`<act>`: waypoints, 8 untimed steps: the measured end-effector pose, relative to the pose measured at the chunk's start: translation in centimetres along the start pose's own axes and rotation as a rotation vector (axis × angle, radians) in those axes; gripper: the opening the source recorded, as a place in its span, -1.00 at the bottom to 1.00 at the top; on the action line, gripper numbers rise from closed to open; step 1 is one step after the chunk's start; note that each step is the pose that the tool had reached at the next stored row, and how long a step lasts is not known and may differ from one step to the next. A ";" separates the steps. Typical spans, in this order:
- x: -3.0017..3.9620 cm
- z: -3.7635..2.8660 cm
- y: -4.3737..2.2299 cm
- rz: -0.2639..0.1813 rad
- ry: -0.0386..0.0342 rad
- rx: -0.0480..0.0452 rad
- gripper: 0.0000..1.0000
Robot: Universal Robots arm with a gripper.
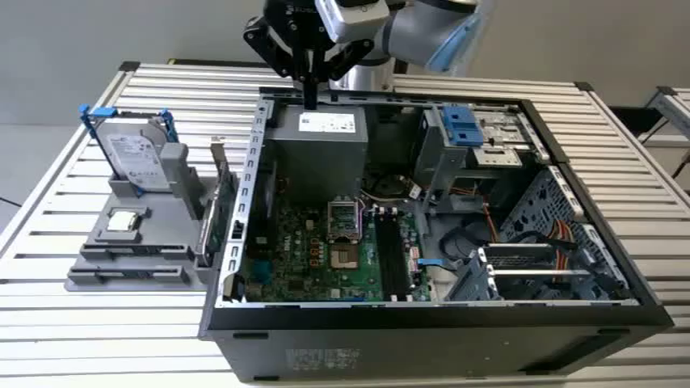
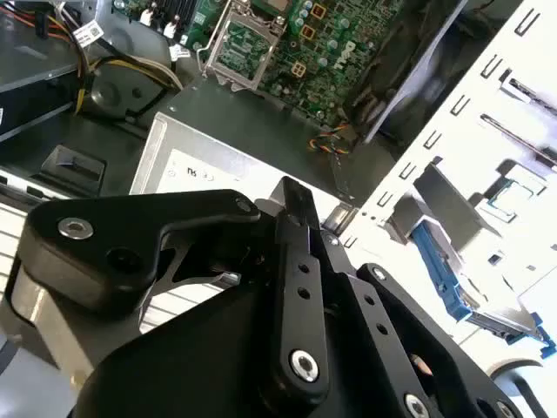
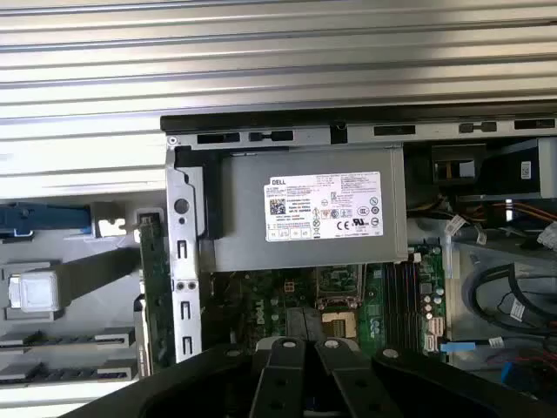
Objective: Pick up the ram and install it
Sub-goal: 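Reach for the ram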
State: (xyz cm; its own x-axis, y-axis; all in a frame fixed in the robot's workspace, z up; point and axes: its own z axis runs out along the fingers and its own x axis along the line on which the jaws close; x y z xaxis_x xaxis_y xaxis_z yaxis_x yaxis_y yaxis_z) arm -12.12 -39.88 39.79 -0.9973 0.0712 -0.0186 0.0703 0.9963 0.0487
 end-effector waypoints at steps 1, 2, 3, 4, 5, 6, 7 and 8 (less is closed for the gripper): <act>0.00 0.00 0.00 0.000 0.0000 0.0000 -1.00; 0.00 -0.05 0.00 0.000 0.0001 0.0000 -1.00; 0.00 -0.09 0.00 0.000 0.0002 0.0000 -1.00; 0.00 -0.10 0.00 0.000 0.0001 0.0000 -1.00; 0.00 -0.10 0.00 0.000 0.0002 0.0000 -1.00; 0.00 -0.10 0.00 0.000 0.0001 0.0000 -1.00; -0.01 -0.11 0.00 0.000 0.0001 0.0000 -1.00; -0.01 -0.11 0.00 0.000 0.0001 0.0000 -1.00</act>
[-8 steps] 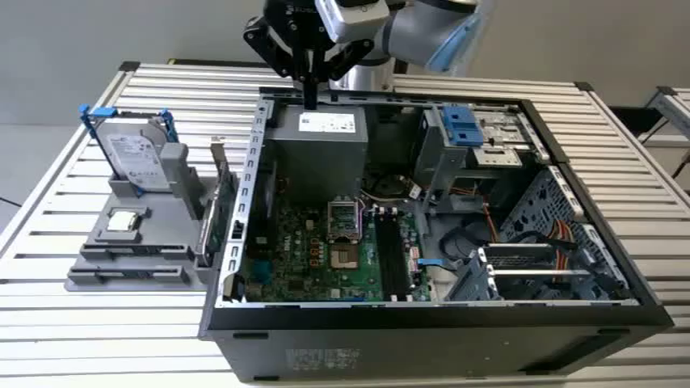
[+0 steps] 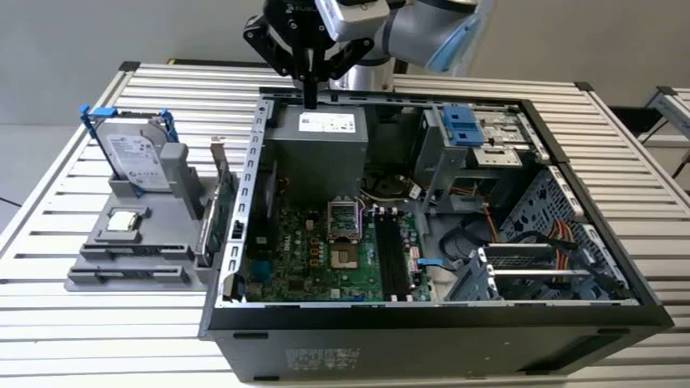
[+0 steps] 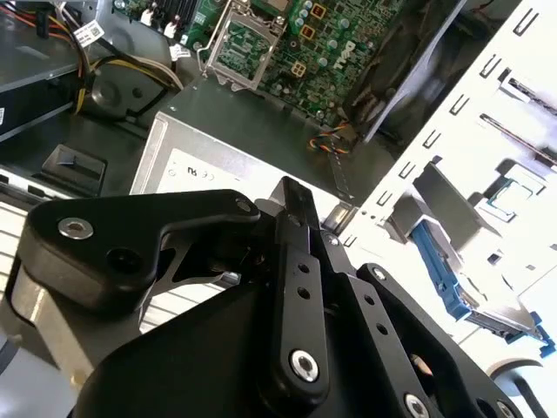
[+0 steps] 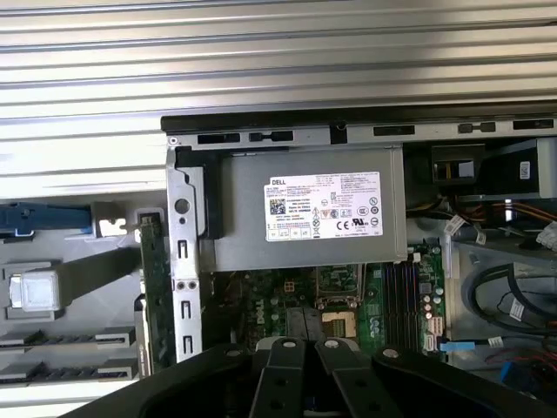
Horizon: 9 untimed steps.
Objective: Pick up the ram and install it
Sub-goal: 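Reach for the ram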
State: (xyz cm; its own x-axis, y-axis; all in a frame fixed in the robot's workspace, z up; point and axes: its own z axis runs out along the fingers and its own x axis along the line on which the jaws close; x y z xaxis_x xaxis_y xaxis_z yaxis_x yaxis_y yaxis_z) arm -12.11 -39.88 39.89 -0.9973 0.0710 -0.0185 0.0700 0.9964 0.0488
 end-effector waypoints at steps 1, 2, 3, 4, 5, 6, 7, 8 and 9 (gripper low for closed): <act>0.00 -0.01 0.00 0.000 0.0001 0.0000 -1.00; 0.02 -0.01 0.00 0.000 0.0001 0.0001 -1.00; 0.05 -0.02 0.00 0.000 0.0003 0.0002 -1.00; 0.05 -0.02 0.00 0.000 0.0002 0.0003 -1.00; 0.11 -0.02 -0.01 0.000 0.0001 0.0002 -1.00; 0.19 -0.02 -0.01 0.000 0.0000 0.0002 -1.00; 0.29 -0.02 -0.02 0.000 0.0001 0.0002 -1.00; 0.43 -0.02 -0.03 0.000 0.0001 0.0002 -1.00; 0.60 -0.03 -0.04 0.000 0.0001 0.0002 -1.00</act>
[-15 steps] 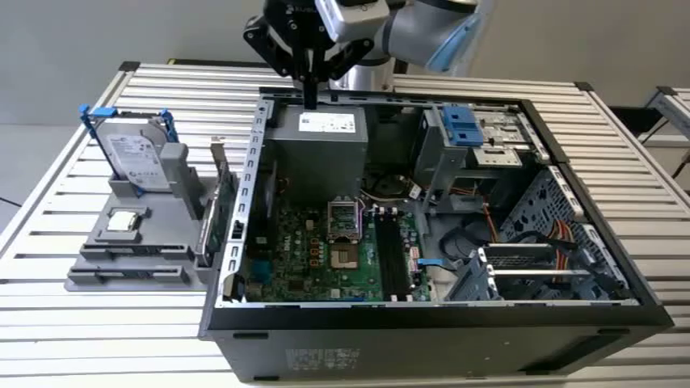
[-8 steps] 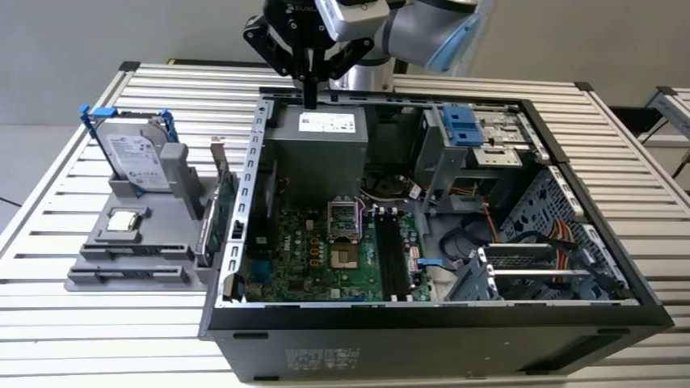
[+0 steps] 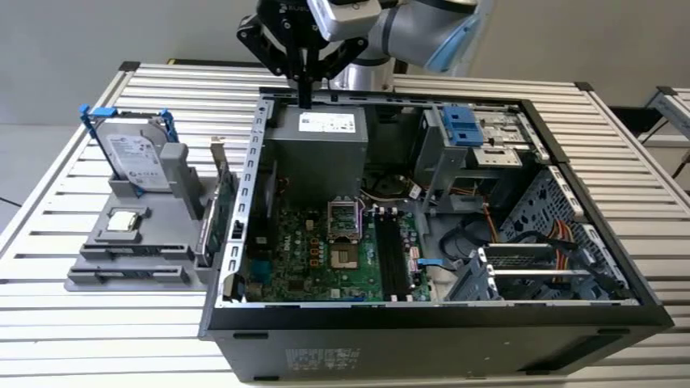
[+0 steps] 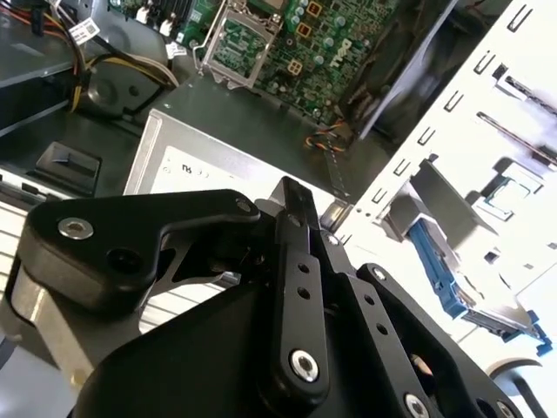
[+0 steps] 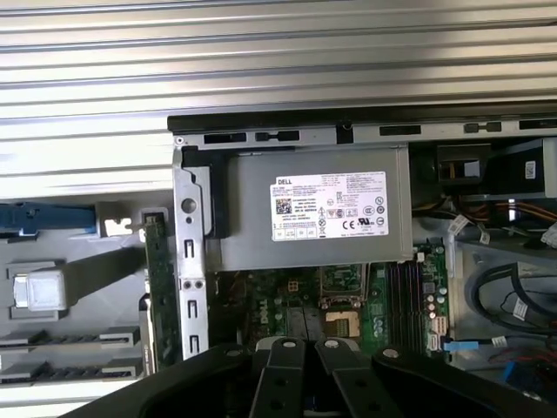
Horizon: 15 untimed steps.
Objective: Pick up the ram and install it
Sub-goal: 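Reach for the ram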
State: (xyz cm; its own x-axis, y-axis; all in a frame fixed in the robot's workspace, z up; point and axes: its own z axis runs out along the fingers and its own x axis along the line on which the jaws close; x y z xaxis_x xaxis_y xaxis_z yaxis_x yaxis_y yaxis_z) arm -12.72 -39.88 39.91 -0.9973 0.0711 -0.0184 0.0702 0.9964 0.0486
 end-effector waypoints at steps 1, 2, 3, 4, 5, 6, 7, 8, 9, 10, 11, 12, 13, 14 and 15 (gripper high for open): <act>0.19 0.00 -0.01 0.000 0.0000 0.0000 -1.00; 0.34 0.00 -0.03 0.000 -0.0001 -0.0001 -1.00; 0.51 0.00 -0.03 0.000 -0.0001 -0.0001 -1.00; 0.64 -0.01 -0.04 0.000 -0.0001 -0.0001 -1.00; 0.79 -0.01 -0.05 0.000 -0.0001 -0.0001 -1.00; 0.91 -0.01 -0.06 0.000 -0.0001 -0.0001 -1.00; 1.02 -0.01 -0.07 0.000 -0.0001 -0.0001 -1.00; 1.14 -0.02 -0.08 0.000 -0.0001 -0.0001 -1.00; 1.24 -0.02 -0.09 0.000 -0.0001 0.0000 -1.00; 1.34 -0.02 -0.09 0.000 0.0000 -0.0001 -1.00; 1.45 -0.03 -0.10 0.000 0.0000 -0.0001 -1.00; 1.56 -0.03 -0.11 0.000 -0.0001 -0.0001 -1.00; 1.66 -0.03 -0.12 0.000 -0.0001 -0.0001 -1.00; 1.74 -0.04 -0.12 0.000 0.0000 -0.0001 -1.00; 1.93 -0.04 -0.14 0.000 -0.0001 -0.0001 -1.00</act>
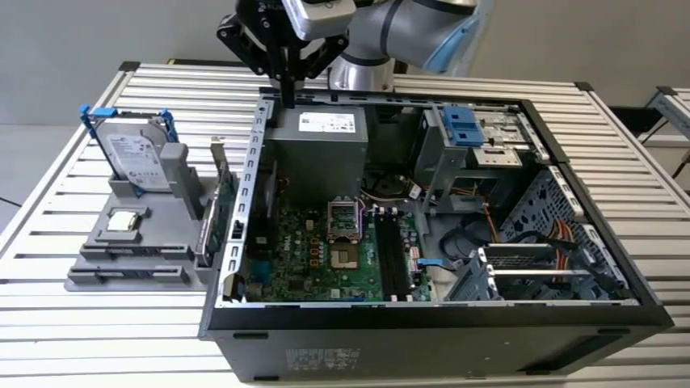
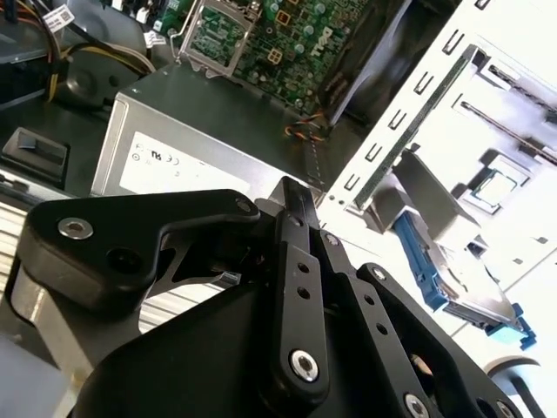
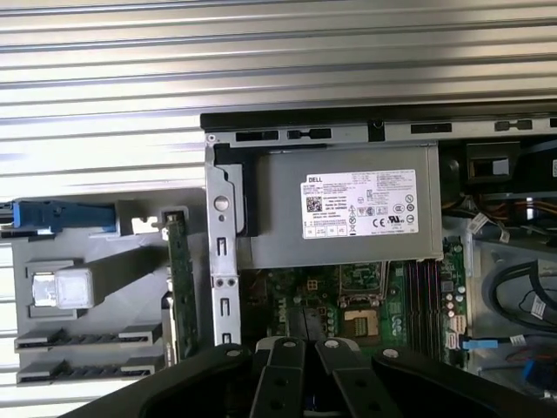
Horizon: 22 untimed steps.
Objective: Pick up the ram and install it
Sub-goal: 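Reach for the ram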
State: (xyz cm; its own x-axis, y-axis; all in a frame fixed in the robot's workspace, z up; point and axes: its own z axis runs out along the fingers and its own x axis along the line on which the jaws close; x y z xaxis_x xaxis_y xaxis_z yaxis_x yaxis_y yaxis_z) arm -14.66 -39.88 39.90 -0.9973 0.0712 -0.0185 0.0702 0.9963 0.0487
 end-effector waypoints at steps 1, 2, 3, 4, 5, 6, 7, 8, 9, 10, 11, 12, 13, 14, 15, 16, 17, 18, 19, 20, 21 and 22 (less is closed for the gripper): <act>0.10 0.00 -0.01 0.000 0.0000 0.0000 -1.00; 0.20 0.00 -0.01 0.000 0.0000 0.0000 -1.00; 0.29 0.00 -0.02 0.000 0.0000 0.0000 -1.00; 0.40 -0.01 -0.03 0.000 0.0000 0.0000 -1.00; 0.51 -0.01 -0.04 0.000 0.0001 0.0000 -1.00; 0.61 -0.02 -0.04 0.000 0.0000 0.0001 -1.00; 0.72 -0.02 -0.05 0.000 0.0000 0.0000 -1.00; 0.83 -0.02 -0.06 0.000 0.0000 0.0000 -1.00; 0.93 -0.02 -0.06 0.000 0.0000 0.0000 -1.00; 1.03 -0.02 -0.07 0.000 0.0000 0.0000 -1.00; 1.14 -0.03 -0.08 0.000 0.0000 0.0000 -1.00; 1.25 -0.03 -0.09 0.000 0.0001 0.0001 -1.00; 1.36 -0.03 -0.10 0.000 0.0000 0.0001 -1.00; 1.47 -0.04 -0.10 0.000 0.0001 0.0001 -1.00; 1.57 -0.04 -0.11 0.000 0.0001 0.0001 -1.00; 1.69 -0.04 -0.12 0.000 0.0001 0.0000 -1.00; 1.79 -0.04 -0.13 0.000 0.0000 0.0001 -1.00; 1.90 -0.05 -0.13 0.000 0.0001 0.0001 -1.00; 2.00 -0.05 -0.14 0.000 0.0001 0.0001 -1.00; 2.11 -0.05 -0.15 0.000 0.0001 0.0001 -1.00; 2.21 -0.05 -0.16 0.000 0.0000 0.0000 -1.00; 2.31 -0.05 -0.16 0.000 0.0000 0.0000 -1.00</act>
State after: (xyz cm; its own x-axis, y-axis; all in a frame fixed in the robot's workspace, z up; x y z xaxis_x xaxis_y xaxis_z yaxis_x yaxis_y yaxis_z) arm -16.97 -39.88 39.90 -0.9973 0.0712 -0.0185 0.0703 0.9963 0.0487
